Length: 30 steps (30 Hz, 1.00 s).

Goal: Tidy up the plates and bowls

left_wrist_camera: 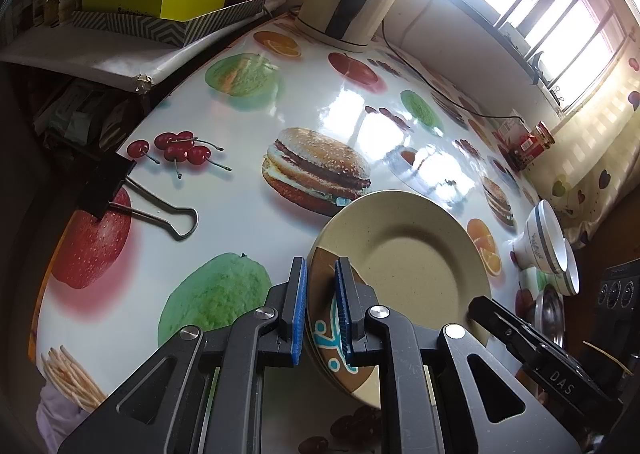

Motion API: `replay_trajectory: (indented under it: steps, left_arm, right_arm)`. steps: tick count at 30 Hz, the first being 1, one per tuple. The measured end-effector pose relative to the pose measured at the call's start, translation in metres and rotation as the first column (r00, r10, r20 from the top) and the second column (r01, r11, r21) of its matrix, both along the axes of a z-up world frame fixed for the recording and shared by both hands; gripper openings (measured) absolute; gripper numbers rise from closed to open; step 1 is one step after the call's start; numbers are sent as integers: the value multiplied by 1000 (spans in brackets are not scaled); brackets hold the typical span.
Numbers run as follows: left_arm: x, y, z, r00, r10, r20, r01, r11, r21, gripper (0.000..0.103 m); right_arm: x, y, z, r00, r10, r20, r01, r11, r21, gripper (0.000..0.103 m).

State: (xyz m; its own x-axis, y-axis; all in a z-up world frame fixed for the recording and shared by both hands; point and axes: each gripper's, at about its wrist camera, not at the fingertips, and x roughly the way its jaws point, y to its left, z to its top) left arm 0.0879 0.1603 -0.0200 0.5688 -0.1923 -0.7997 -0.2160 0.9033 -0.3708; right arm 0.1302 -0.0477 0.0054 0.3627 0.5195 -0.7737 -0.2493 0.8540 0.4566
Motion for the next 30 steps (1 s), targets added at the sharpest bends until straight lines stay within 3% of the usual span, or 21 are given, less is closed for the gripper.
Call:
replay_trajectory:
  steps: [23,30]
  left_arm:
    - [-2,2,-1,1000,4,3,-4,1000,-21,16]
    - [0,4,-3,1000,-7,6,7,999,-33,20]
  right_arm:
    - [-2,2,0,1000,2,7,-2,1000,-31,20]
    - [1,-2,-5,1000,-3,-11,3,999,-51,37]
